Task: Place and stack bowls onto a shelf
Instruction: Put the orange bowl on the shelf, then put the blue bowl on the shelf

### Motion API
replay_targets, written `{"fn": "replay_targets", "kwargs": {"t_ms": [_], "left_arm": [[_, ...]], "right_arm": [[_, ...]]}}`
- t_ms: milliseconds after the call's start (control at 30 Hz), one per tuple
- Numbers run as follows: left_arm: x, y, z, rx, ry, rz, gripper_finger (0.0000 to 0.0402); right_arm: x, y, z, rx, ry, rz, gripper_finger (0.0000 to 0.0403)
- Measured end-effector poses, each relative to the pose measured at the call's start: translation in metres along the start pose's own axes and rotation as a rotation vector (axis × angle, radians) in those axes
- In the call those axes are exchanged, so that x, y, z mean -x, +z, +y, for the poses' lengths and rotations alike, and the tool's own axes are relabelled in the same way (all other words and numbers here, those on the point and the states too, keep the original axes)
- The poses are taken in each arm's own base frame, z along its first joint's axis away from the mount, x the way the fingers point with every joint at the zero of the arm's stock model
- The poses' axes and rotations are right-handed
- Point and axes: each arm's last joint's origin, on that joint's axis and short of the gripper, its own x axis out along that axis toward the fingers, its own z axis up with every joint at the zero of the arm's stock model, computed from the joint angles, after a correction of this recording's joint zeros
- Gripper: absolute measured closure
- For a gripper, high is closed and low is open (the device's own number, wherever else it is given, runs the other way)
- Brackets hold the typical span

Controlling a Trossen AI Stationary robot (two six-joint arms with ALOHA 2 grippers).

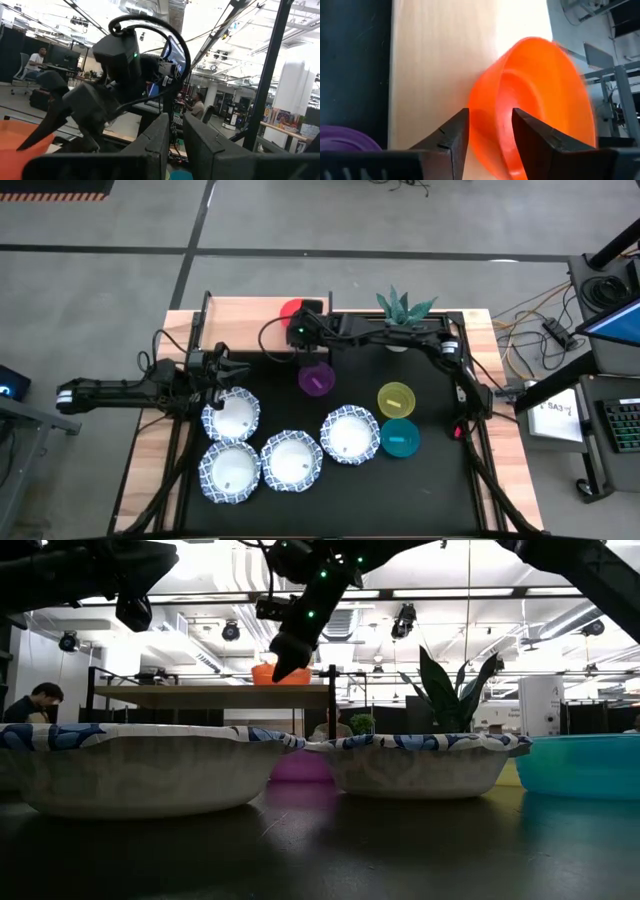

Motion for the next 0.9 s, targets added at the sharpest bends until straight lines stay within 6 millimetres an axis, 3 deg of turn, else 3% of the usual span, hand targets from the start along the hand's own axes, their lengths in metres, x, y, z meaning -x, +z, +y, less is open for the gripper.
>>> {"fn": "replay_targets", "kwargs": {"t_ms": [233,367,667,800,900], "left_arm": [[0.0,0.0,0.0,0.0,0.0,0.0,0.0362],[0.0,0.0,0.0,0.0,0.0,0.0,0.0362],[0.0,0.0,0.0,0.004,0.0,0.002,0.0362],[0.0,0.0,0.0,0.019,0.0,0.002,0.0362],[0.0,0.0,0.0,0.022,0.001,0.003,0.0362]], "right_arm": [[0.019,0.004,-0.008,-0.009,-0.013,-0.029,0.0259],[0.041,0.008,-0.01,-0.027,0.02,-0.057,0.0261],[0.115,0.012,-0.006,-0.119,0.378,-0.197,0.0284],[0.139,0.002,0.008,-0.096,0.606,-0.259,0.0297],[0.155,-0.011,0.02,-0.099,0.674,-0.275,0.031]]}}
